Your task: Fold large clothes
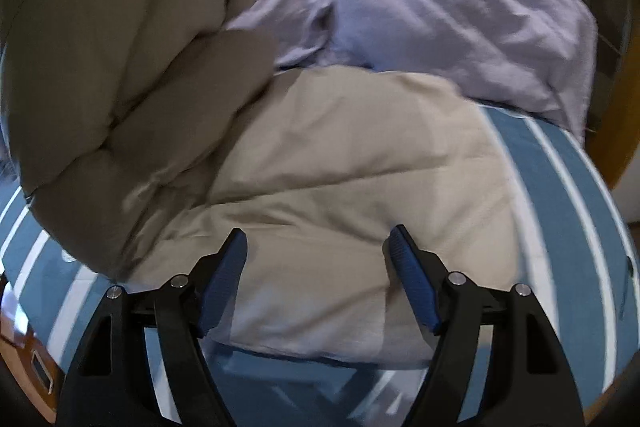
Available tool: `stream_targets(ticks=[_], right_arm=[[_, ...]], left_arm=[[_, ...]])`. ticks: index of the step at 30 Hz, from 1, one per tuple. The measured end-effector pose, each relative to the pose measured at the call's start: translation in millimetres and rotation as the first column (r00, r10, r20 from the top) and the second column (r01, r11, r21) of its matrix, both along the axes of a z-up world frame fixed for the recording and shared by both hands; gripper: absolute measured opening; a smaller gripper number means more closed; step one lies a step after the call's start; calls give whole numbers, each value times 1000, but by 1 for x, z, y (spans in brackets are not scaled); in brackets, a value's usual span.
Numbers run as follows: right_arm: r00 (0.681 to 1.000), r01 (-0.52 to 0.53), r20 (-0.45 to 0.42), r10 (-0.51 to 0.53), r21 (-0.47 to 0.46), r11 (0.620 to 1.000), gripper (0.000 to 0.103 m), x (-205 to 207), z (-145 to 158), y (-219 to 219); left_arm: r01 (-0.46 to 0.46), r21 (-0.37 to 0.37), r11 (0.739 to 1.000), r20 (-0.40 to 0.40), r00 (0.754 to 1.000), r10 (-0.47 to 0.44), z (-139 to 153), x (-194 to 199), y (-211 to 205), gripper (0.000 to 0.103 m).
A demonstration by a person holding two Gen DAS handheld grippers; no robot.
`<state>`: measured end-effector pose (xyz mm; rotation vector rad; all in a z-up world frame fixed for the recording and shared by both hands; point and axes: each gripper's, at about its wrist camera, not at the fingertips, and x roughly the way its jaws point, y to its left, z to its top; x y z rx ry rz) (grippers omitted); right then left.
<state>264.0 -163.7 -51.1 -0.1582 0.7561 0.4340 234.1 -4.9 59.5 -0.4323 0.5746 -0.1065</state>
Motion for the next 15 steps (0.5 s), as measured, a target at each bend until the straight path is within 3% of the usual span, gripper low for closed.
stream_targets(ticks=[8,15], right_arm=[[987,158,-5,-158,33,987,74,14,7,-72],[960,278,-45,-275,79,957,74,21,6,-127]], left_arm=[[78,93,993,-68,995,-72,-29,28,-60,26],[137,247,959,-131,986,-107,-54,35,-117,30]])
